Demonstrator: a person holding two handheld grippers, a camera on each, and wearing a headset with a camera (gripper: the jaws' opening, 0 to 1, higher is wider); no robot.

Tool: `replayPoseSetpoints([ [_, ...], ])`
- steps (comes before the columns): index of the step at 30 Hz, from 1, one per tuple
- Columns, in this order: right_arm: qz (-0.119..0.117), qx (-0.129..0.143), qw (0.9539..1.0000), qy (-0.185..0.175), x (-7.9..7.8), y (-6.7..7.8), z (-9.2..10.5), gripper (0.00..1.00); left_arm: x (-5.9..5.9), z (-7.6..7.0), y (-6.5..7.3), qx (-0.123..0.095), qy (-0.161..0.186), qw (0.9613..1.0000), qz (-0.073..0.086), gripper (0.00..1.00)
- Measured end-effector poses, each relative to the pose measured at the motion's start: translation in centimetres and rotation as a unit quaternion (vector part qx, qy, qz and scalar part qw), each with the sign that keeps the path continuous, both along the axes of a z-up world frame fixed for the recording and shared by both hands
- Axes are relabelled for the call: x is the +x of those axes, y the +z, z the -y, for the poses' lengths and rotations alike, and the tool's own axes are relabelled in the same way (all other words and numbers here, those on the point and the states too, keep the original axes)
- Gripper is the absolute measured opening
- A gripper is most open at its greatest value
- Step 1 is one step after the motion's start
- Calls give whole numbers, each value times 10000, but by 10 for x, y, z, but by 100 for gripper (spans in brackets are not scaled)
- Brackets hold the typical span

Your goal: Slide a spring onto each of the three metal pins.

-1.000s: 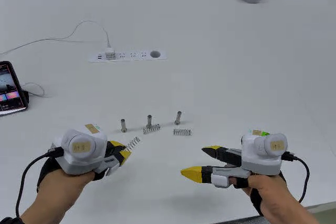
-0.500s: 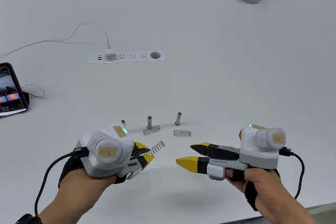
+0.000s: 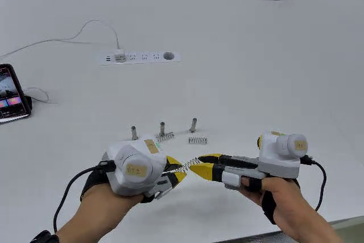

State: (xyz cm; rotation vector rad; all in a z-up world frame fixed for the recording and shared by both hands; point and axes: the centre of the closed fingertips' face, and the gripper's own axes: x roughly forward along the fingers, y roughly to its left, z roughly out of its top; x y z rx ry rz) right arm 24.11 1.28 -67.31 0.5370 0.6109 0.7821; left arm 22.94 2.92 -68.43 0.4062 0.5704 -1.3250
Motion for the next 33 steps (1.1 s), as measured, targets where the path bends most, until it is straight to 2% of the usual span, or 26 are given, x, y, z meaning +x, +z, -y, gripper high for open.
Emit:
replayPoseSetpoints([
  [14,7,96,9999,105,-3,2,-3,16,-5,3,4,1,-185,9998,80,10],
  [26,-57,253,9994,229,-8,5,-6,13,-7,1,1,89,-343,9993,133,9],
  [33,-2,138,9990,437,-7,11,-8,12,-7,2,2,106,-455,9989,105,9],
])
